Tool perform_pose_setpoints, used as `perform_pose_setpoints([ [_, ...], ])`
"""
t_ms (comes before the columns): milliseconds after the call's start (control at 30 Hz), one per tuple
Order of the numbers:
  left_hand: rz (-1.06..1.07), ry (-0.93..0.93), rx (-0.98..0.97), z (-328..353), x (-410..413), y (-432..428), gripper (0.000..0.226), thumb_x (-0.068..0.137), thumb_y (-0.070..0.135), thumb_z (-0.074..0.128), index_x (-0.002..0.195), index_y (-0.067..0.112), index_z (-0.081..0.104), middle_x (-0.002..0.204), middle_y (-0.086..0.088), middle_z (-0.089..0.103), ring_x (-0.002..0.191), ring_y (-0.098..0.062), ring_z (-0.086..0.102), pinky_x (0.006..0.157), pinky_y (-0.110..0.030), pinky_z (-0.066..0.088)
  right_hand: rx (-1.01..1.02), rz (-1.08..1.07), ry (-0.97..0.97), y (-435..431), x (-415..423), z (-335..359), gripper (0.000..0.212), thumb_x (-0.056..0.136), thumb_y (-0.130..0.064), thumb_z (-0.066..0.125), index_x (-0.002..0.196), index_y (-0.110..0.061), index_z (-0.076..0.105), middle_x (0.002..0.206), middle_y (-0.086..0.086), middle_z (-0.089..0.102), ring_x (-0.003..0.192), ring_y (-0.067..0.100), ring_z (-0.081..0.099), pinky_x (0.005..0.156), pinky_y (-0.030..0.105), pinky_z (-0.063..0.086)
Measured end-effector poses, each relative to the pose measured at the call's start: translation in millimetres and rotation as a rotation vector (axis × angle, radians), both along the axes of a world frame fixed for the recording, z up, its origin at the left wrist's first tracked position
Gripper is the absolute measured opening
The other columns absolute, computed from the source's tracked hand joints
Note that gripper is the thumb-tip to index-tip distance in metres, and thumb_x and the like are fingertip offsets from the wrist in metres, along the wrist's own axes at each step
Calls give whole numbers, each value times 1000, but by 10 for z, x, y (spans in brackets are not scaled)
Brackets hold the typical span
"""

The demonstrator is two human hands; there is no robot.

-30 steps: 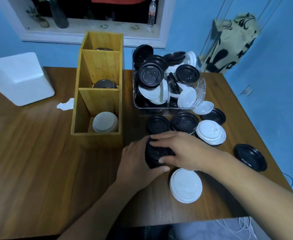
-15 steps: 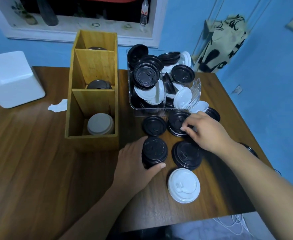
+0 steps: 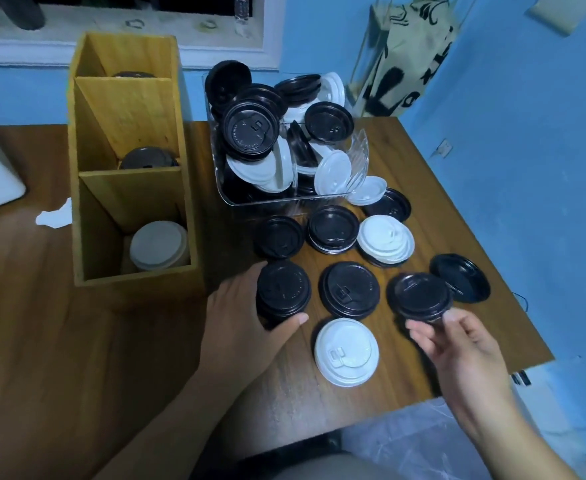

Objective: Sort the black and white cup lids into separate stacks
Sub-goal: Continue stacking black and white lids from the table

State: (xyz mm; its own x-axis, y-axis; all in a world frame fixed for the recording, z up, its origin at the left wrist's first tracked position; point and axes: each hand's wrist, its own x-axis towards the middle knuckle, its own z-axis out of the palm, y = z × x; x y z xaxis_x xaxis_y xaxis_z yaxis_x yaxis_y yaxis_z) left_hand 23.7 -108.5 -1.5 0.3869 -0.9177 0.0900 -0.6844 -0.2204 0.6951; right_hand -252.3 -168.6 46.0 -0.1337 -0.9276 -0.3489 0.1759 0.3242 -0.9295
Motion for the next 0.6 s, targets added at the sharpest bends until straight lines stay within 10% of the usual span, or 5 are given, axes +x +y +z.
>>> perform_pose_setpoints([
  [233, 1, -7, 5, 7, -18, 0, 96, 67, 68, 80, 147, 30, 43, 144, 11, 54, 132, -14, 45, 110, -35, 33, 32, 152, 512, 119, -147, -56, 32, 102, -19, 59, 80, 5, 62, 64, 13, 64, 53, 27, 61, 47, 30, 53],
  [367, -8, -2, 5, 10, -22, 6, 94, 68, 65, 81, 147, 29, 43, 143, 10, 55, 132, -15, 47, 108, -34, 31, -372, 357, 1007, 10, -266, -19, 12, 90, -15, 72, 94, -25, 66, 89, -8, 68, 85, 10, 64, 72, 21, 49],
  [433, -9, -2, 6, 11, -21, 9, 94, 68, 65, 81, 147, 29, 43, 143, 10, 55, 132, -16, 46, 110, -37, 33, -539, 617, 1102, -141, -330, 11, 42, 84, -14, 77, 120, -29, 63, 126, -11, 61, 119, 5, 54, 97, 16, 41],
  [600, -4, 8, -9, 21, -26, 15, 94, 68, 63, 82, 147, 29, 43, 142, 9, 55, 132, -16, 46, 112, -42, 36, -329, 763, 1386, -353, -100, 61, 83, 74, -84, 56, 140, -34, 45, 127, -13, 52, 118, 12, 48, 99, 34, 46],
])
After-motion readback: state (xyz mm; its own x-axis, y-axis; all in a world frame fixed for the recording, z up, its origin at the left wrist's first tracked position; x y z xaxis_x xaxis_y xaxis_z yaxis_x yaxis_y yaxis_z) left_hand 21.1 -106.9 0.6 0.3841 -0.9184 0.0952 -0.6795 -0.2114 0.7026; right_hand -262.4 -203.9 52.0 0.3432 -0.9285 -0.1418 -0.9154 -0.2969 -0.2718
